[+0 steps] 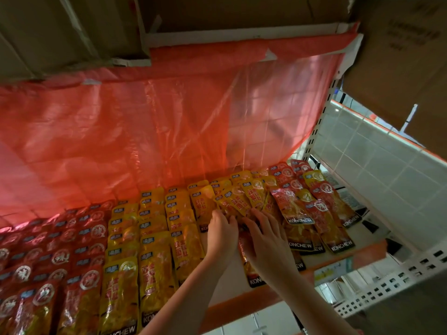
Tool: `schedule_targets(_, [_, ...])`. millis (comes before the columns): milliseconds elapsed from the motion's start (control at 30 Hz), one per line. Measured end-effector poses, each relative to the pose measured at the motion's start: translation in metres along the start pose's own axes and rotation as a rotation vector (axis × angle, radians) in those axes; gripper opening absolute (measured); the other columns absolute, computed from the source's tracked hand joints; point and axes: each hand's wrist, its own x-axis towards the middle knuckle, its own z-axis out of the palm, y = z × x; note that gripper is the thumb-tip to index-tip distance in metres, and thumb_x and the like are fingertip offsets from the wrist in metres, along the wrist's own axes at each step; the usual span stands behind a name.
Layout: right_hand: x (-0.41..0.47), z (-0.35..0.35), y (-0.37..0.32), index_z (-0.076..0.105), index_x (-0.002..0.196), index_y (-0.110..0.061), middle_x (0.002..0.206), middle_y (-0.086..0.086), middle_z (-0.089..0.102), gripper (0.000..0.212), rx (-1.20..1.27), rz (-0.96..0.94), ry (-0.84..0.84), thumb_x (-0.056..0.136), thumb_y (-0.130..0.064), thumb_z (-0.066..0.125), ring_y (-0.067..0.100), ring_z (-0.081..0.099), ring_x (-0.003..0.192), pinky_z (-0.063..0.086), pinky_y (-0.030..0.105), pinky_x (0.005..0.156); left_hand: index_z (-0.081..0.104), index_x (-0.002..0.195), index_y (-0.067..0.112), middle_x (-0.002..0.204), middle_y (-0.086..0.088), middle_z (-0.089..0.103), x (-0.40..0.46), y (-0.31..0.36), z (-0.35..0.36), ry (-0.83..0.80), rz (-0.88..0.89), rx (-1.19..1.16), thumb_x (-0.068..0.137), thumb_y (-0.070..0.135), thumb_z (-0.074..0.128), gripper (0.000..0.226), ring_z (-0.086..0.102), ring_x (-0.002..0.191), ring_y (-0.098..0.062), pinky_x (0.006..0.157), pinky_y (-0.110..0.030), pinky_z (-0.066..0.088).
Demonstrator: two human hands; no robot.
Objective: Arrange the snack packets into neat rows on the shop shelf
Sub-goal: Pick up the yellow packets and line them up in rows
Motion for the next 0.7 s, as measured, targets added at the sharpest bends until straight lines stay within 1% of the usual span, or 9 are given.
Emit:
schedule_targets(100, [0.001, 0.001, 0.001, 0.058, 0.117, -0.019, 0.129, 0.003, 0.053, 0.039, 0.018, 0.011, 0.008, 0.092, -0.042, 0.037, 0.021, 0.043, 0.124, 0.04, 0.037, 0.101, 0.044, 0.105, 0.014, 0.105, -0.003, 0.057, 0.003, 0.001, 0.003, -0.018, 0.02, 0.047, 0.097, 0.022, 0.044, 0.011, 0.058, 0.092, -0.018, 0.077, -0.031, 0.053])
schedule_targets(233, [0.001, 0.003, 0.002, 0.06, 0.113, -0.014, 0.126, 0.004, 0.056, 0.038, 0.068, 0.018, 0.028, 0.092, -0.037, 0.039, 0.022, 0.044, 0.122, 0.044, 0.038, 0.099, 0.049, 0.094, 0.017, 0.097, 0.0, 0.057, 0.007, 0.0, 0.005, 0.033, 0.045, 0.071, 0.092, 0.022, 0.054, 0.007, 0.057, 0.087, -0.014, 0.071, -0.025, 0.05])
schedule_targets(267, [0.001, 0.003, 0.002, 0.06, 0.113, -0.013, 0.125, 0.005, 0.056, 0.037, 0.074, 0.019, 0.033, 0.091, -0.037, 0.04, 0.022, 0.044, 0.122, 0.044, 0.038, 0.098, 0.051, 0.093, 0.017, 0.094, 0.001, 0.057, 0.007, 0.0, 0.005, 0.047, 0.044, 0.055, 0.091, 0.021, 0.056, 0.007, 0.057, 0.085, -0.014, 0.068, -0.022, 0.049])
schedule_targets(333, [0.002, 0.003, 0.002, 0.059, 0.112, -0.013, 0.125, 0.004, 0.056, 0.036, 0.089, 0.02, 0.04, 0.09, -0.035, 0.041, 0.022, 0.045, 0.121, 0.044, 0.038, 0.098, 0.057, 0.092, 0.014, 0.088, 0.002, 0.059, 0.008, 0.002, 0.004, 0.053, 0.016, 0.002, 0.09, 0.02, 0.057, 0.007, 0.058, 0.077, -0.009, 0.055, -0.012, 0.042])
schedule_targets(367, [0.002, 0.003, 0.002, 0.059, 0.112, -0.013, 0.125, 0.004, 0.056, 0.036, 0.099, 0.022, 0.04, 0.09, -0.035, 0.041, 0.022, 0.046, 0.121, 0.044, 0.038, 0.098, 0.059, 0.091, 0.013, 0.086, 0.002, 0.061, 0.008, 0.003, 0.003, 0.055, -0.001, -0.023, 0.09, 0.02, 0.057, 0.008, 0.058, 0.073, -0.008, 0.05, -0.01, 0.039])
schedule_targets(433, [0.002, 0.003, 0.002, 0.059, 0.112, -0.013, 0.126, 0.003, 0.056, 0.037, 0.116, 0.028, 0.039, 0.091, -0.035, 0.039, 0.022, 0.046, 0.122, 0.044, 0.038, 0.099, 0.062, 0.089, 0.01, 0.083, -0.001, 0.064, 0.009, 0.003, 0.002, 0.07, -0.024, -0.065, 0.088, 0.02, 0.059, 0.01, 0.06, 0.069, -0.01, 0.048, -0.011, 0.038])
schedule_targets(500, [0.002, 0.004, 0.003, 0.058, 0.113, -0.013, 0.126, 0.002, 0.055, 0.037, 0.127, 0.031, 0.037, 0.091, -0.033, 0.038, 0.021, 0.045, 0.123, 0.045, 0.038, 0.1, 0.061, 0.088, 0.01, 0.082, -0.004, 0.065, 0.008, 0.005, -0.001, 0.09, -0.041, -0.115, 0.086, 0.019, 0.061, 0.01, 0.06, 0.067, -0.013, 0.049, -0.017, 0.042])
schedule_targets(600, [0.002, 0.005, 0.005, 0.057, 0.115, -0.012, 0.127, 0.001, 0.054, 0.035, 0.159, 0.037, 0.031, 0.091, -0.03, 0.039, 0.019, 0.043, 0.123, 0.044, 0.038, 0.1, 0.055, 0.088, 0.012, 0.083, -0.005, 0.063, 0.004, 0.008, -0.007, 0.109, -0.052, -0.192, 0.085, 0.017, 0.062, 0.009, 0.06, 0.07, -0.018, 0.057, -0.028, 0.048])
schedule_targets(700, [0.002, 0.003, 0.005, 0.058, 0.114, -0.011, 0.124, 0.002, 0.055, 0.033, 0.206, 0.029, 0.043, 0.091, -0.029, 0.043, 0.019, 0.044, 0.12, 0.045, 0.037, 0.098, 0.052, 0.089, 0.01, 0.082, -0.008, 0.061, -0.002, 0.007, -0.019, 0.133, -0.032, -0.231, 0.088, 0.015, 0.058, 0.008, 0.054, 0.066, -0.017, 0.055, -0.028, 0.044])
